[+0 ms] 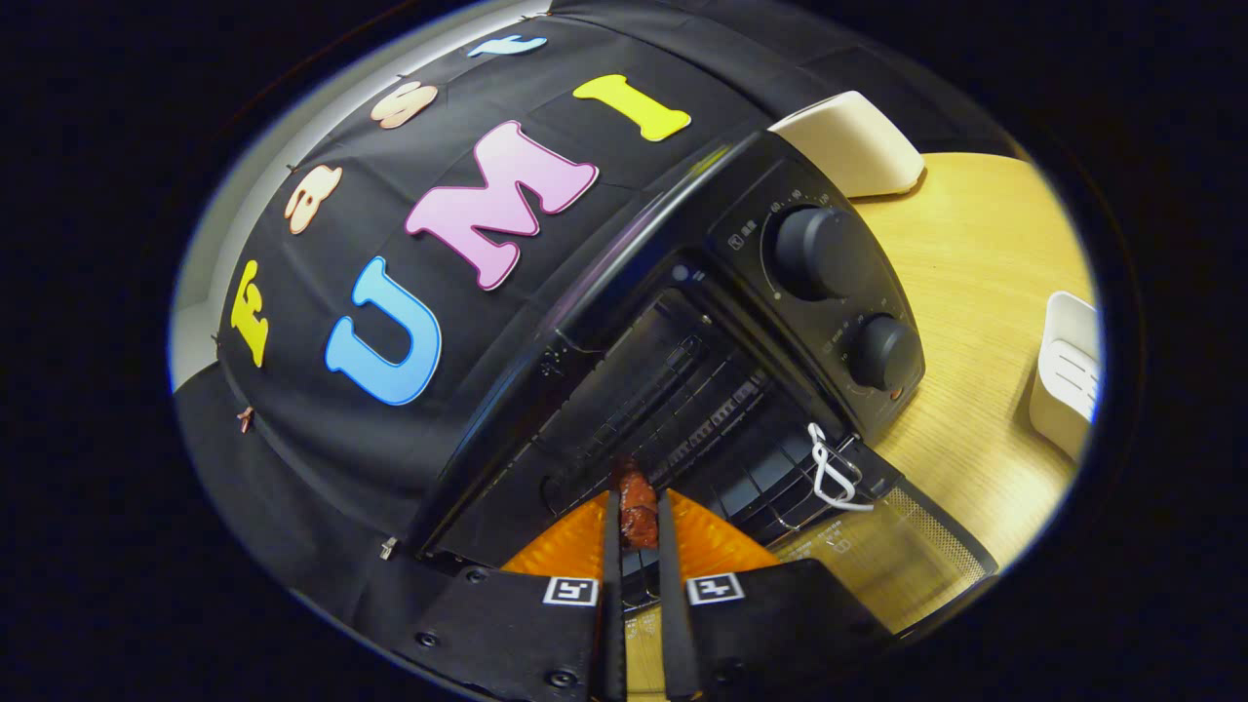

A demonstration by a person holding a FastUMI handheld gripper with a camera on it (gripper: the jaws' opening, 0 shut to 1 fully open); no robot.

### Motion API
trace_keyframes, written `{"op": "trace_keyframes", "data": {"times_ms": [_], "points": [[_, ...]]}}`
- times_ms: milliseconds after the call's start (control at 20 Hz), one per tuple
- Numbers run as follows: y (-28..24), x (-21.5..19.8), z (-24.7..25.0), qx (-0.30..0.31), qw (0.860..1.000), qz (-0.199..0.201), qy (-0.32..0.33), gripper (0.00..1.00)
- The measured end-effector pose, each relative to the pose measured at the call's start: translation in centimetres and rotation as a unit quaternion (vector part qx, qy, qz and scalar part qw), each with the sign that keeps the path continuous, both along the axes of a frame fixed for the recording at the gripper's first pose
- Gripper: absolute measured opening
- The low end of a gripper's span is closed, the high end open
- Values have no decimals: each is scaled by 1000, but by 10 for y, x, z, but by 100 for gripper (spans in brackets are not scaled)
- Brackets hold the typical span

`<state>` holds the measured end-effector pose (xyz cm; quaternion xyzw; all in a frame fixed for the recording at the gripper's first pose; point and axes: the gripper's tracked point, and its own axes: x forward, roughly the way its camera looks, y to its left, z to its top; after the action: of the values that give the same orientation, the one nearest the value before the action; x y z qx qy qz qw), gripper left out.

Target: Open the toaster oven, put the food inside, and close the toaster oven door.

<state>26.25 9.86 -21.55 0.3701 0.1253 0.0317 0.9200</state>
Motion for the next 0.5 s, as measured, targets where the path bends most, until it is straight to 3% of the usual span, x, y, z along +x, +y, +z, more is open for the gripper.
{"op": "trace_keyframes", "data": {"times_ms": [50,300,500], "points": [[-2,0,-1,-16,1000,-8,0,27],[4,-16,1,-107,994,12,-5,97],[6,-43,-2,-164,986,31,11,98]]}}
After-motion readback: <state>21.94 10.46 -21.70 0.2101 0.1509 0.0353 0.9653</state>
